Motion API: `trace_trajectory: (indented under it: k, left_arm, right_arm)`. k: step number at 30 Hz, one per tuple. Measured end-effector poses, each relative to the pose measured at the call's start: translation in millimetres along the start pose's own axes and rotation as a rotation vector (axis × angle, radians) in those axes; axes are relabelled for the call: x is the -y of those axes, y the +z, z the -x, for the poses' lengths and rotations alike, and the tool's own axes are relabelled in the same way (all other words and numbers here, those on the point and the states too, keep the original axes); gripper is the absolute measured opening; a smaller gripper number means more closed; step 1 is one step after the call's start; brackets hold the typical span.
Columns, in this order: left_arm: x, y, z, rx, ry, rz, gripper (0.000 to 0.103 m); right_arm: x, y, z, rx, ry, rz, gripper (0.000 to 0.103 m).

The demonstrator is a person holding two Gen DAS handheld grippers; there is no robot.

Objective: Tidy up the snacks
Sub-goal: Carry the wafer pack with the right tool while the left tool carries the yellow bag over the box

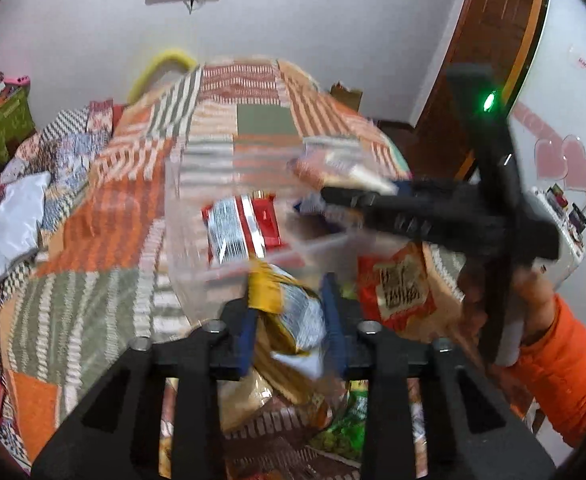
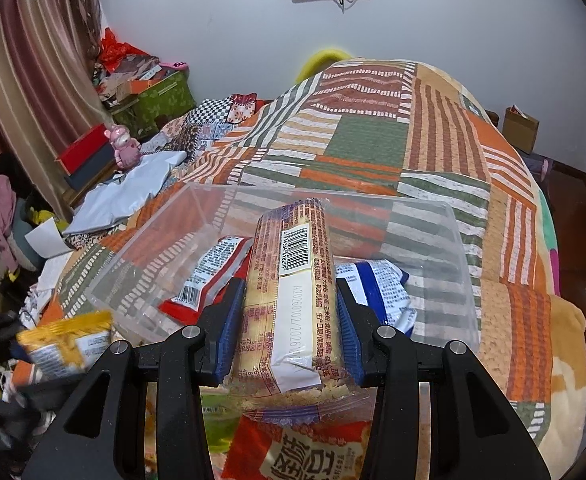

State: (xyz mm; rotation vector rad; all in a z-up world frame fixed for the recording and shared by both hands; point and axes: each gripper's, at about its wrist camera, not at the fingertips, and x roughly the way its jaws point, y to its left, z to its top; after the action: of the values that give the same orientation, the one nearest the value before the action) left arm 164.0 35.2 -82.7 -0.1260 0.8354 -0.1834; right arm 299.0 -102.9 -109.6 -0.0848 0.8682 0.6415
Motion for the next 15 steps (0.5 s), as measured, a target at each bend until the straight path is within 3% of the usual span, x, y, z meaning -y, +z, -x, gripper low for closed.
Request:
trace_trajectory:
  k: [15]
  left_arm:
    - [-31.9, 54.3, -13.3, 0.090, 0.020, 0.103, 0.018]
  right_arm:
    - [2.7, -3.9, -6.5, -0.038, 0.018, 0.000, 0.049]
